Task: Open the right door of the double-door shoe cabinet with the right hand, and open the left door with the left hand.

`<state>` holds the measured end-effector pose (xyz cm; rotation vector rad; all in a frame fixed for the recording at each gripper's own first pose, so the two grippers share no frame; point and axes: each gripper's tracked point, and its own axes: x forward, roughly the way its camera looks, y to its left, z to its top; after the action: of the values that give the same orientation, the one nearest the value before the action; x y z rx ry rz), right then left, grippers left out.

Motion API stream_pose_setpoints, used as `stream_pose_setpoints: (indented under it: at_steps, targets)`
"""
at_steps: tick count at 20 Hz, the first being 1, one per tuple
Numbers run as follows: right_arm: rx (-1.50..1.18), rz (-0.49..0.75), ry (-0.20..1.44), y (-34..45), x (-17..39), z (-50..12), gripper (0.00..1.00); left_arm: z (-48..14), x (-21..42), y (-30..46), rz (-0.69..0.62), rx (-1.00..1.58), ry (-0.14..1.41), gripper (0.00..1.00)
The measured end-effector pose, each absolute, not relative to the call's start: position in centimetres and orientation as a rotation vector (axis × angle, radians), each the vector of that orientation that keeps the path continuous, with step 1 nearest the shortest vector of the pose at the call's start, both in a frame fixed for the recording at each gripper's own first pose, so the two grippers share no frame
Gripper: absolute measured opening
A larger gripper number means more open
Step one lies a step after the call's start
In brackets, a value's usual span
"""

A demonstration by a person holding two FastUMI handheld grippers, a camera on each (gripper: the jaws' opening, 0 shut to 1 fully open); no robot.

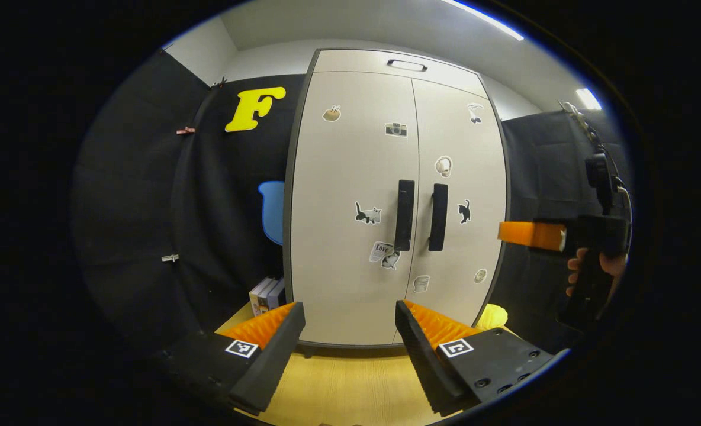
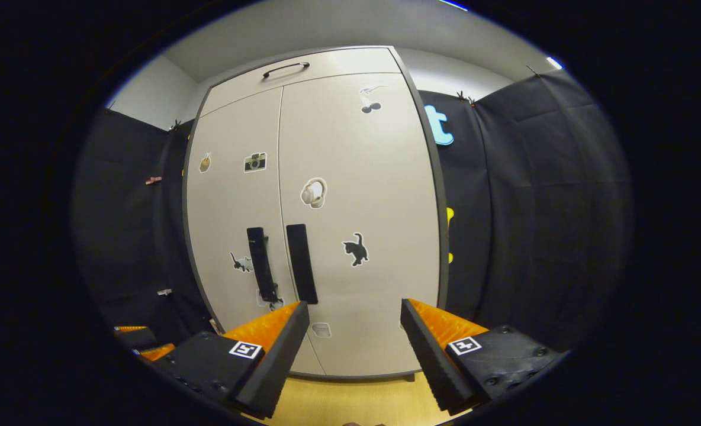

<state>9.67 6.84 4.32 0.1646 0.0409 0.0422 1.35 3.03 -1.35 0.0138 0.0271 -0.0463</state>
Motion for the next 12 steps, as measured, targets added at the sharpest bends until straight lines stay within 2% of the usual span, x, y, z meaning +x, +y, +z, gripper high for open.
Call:
stream_pose_setpoints:
  at_steps: [12]
  targets:
    - [0.143, 0.066, 0.035, 11.2, 18.5, 6.8, 0.98, -3.6, -0.2, 8.1, 0.084, -0.037, 0.079, 0.95]
